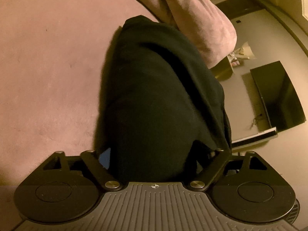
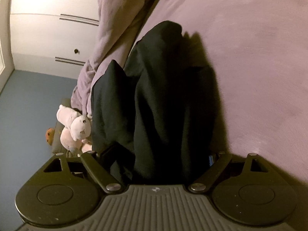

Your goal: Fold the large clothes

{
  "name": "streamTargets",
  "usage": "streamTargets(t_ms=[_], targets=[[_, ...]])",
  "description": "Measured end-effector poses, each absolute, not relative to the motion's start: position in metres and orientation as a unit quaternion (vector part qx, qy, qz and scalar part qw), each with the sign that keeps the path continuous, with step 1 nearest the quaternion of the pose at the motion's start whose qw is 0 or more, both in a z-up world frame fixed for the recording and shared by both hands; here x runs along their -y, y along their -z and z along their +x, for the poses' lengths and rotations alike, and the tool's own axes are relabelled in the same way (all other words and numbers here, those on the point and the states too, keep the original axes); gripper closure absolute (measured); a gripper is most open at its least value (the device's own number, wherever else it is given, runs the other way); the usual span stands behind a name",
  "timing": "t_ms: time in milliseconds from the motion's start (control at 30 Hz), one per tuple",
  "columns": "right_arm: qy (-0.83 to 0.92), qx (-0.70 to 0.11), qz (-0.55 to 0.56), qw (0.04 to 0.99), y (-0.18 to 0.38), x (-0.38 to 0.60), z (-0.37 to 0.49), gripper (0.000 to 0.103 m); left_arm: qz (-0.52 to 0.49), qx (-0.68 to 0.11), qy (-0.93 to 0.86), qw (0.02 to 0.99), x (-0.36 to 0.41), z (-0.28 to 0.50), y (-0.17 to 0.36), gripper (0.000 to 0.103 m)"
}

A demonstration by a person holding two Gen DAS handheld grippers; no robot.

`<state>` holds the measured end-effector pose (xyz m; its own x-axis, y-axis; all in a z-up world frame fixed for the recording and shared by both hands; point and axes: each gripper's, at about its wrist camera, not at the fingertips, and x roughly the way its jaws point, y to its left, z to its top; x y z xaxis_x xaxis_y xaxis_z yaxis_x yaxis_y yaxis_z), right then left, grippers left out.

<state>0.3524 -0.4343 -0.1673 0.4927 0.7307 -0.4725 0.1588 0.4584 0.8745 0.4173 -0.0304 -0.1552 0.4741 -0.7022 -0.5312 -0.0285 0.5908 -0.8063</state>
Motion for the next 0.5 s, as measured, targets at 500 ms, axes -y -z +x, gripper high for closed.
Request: streamTargets(t_ms=[500], targets=[[-0.216, -0.447, 0.468, 0.731, 0.146, 0.428, 0.344, 0.04, -0.391, -0.435, 0.242, 0.774, 0.02, 0.406, 0.129, 0.031]])
